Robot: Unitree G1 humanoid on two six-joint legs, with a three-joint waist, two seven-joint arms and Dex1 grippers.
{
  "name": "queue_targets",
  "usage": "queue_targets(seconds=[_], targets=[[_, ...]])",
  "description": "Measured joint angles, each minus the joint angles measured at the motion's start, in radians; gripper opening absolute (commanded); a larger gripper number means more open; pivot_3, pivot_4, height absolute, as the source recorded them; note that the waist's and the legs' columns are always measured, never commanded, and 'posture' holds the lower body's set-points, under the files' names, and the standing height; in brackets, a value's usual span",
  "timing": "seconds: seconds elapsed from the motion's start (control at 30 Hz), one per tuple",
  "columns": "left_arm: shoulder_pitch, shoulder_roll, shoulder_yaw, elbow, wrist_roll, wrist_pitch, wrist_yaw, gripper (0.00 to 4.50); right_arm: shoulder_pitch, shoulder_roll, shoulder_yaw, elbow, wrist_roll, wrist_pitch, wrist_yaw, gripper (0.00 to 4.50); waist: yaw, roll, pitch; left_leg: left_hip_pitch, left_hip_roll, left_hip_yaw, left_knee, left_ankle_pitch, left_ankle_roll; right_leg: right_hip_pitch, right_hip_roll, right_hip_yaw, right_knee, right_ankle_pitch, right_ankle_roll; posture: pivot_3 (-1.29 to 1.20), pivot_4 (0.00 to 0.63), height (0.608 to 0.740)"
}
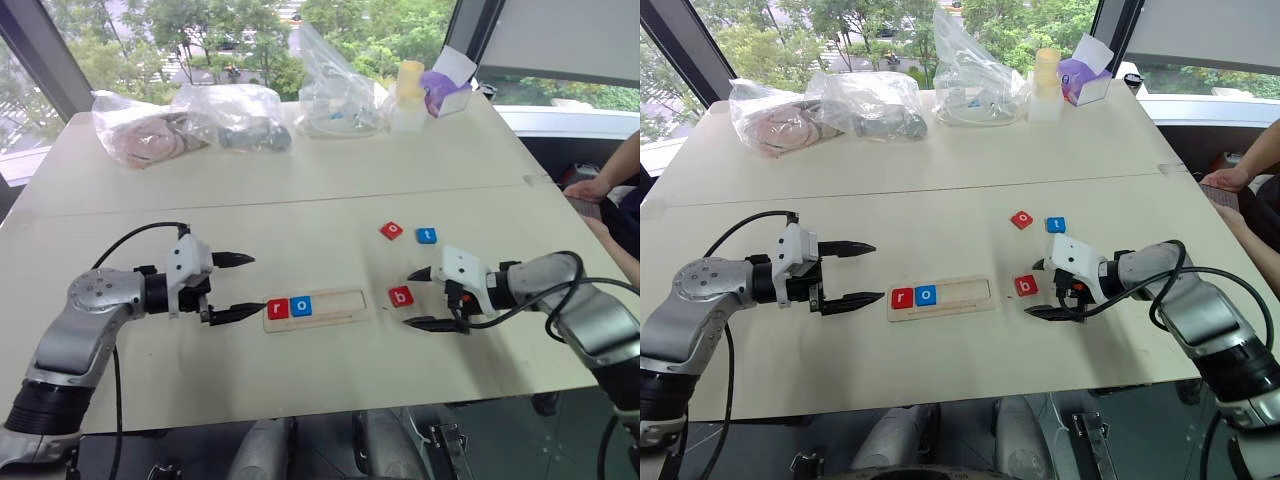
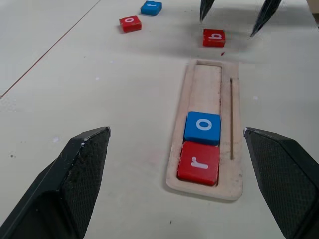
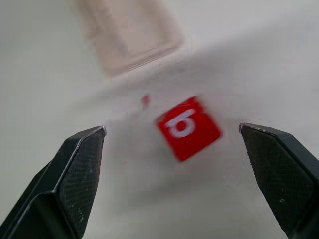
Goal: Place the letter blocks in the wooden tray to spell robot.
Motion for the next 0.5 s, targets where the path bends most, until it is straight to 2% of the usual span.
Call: queue_targets(seconds=[0.13, 0.3, 0.33, 0.4, 0.5], targets=[[0.01, 0.0, 0.001, -0.014, 0.0, 0.0, 0.015, 4.5, -0.079, 0.052, 0.032, 0.159, -0.053, -0.1, 0.071, 4.46, 0.005, 0.0, 0.0, 0.0, 0.0, 0.0, 0.0, 0.0, 0.0, 0.0, 0.0, 0.0, 0.0, 0.0, 0.0, 0.0, 0.15, 0.74], [0.019, 0.0, 0.001, -0.014, 0.0, 0.0, 0.023, 4.5, -0.103, 0.095, 0.04, 0.243, -0.09, -0.15, 0.115, 4.46, 0.009, 0.0, 0.0, 0.0, -0.001, -0.001, 0.0, 0.0, 0.0, 0.0, -0.001, 0.0, 0.0, 0.0, 0.0, 0.0, 0.15, 0.74], [0.019, 0.0, 0.002, -0.014, 0.0, 0.0, 0.026, 4.5, -0.112, 0.108, 0.041, 0.263, -0.098, -0.161, 0.12, 3.92, 0.009, 0.0, 0.0, 0.0, -0.001, -0.001, 0.0, 0.0, 0.0, 0.0, -0.001, 0.0, 0.0, 0.0, 0.0, 0.0, 0.15, 0.74], [0.019, 0.0, 0.001, -0.015, 0.0, -0.001, 0.029, 4.5, -0.128, 0.117, 0.043, 0.288, -0.115, -0.181, 0.124, 3.14, 0.008, 0.0, 0.0, 0.0, -0.001, -0.001, 0.0, 0.0, 0.0, 0.0, -0.001, 0.0, 0.0, 0.0, 0.0, 0.0, 0.15, 0.74], [0.019, 0.0, 0.001, -0.015, 0.0, -0.001, 0.034, 4.5, -0.141, 0.13, 0.042, 0.311, -0.127, -0.195, 0.128, 1.64, 0.006, 0.0, 0.0, 0.0, -0.001, -0.001, 0.0, 0.0, 0.0, 0.0, -0.001, 0.0, 0.0, 0.0, 0.0, 0.0, 0.15, 0.74]])
